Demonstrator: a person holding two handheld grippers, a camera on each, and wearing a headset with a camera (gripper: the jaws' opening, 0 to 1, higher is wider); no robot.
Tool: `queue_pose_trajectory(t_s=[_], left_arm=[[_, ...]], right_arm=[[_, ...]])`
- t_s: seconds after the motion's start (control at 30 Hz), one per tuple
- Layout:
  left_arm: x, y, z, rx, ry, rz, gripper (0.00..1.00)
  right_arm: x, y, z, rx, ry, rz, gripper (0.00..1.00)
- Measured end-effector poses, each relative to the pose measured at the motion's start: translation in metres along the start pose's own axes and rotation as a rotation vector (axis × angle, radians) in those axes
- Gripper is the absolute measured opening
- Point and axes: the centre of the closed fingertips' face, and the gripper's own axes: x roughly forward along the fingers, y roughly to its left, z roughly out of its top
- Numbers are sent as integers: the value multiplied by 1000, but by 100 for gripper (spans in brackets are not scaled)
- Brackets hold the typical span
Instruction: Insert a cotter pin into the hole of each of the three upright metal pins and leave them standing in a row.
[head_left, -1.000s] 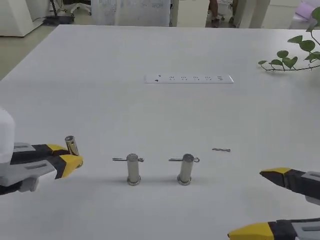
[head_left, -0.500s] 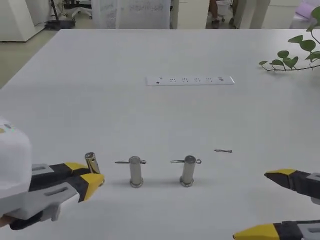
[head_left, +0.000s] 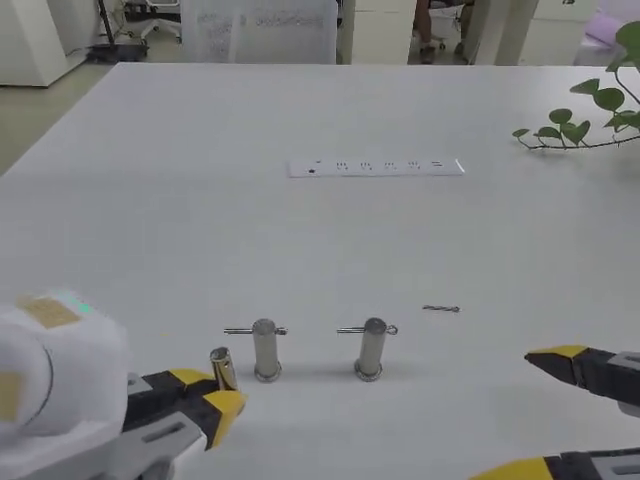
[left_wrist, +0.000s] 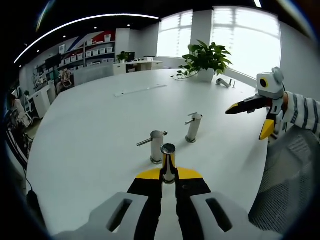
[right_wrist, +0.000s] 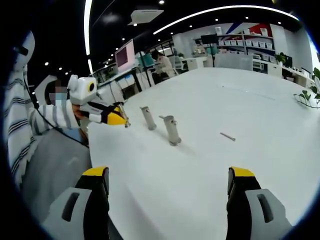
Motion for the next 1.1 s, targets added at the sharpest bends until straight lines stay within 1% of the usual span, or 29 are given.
queue_pose_trajectory(t_s=[0.07,0.23,0.4,0.5,0.6,0.67,0.7,0.87,0.9,0.97,1.07,1.1], left_arm=[[4,-3,-2,15,7,-1,7],[11,-13,-3,16,0,-11,7],[18,-22,-4,33,-6,-17,7],[23,-26,-4,21,-5,-28,7],[27,-30,-7,26,3,-37,7],[28,-33,-10,46,19,-48,7],[28,-36,-10,63,17,-53,7],[31,-41,-9,81,5,-66,7],[33,-42,-10,100,11,-72,7],[35,-43,-11,121,19,-75,7],[35,-45,-9,116,8,-80,7],[36,-45,-8,124,4,-77,7]], right_arm=[[0,-1,0,-3,3,-2,100],[-1,-3,0,-1,0,-10,100],[-3,-3,-2,3,0,-15,99],[-4,-3,-3,4,-2,-18,99],[-5,-3,-4,5,-4,-20,99],[-5,-3,-4,9,-6,-22,99],[-5,-3,-4,11,-8,-24,99],[-6,-3,-4,9,-9,-25,99],[-6,-3,-4,9,-9,-25,99],[-5,-3,-3,10,-11,-25,99],[-5,-3,-3,10,-13,-26,99],[-5,-3,-2,10,-14,-26,99]])
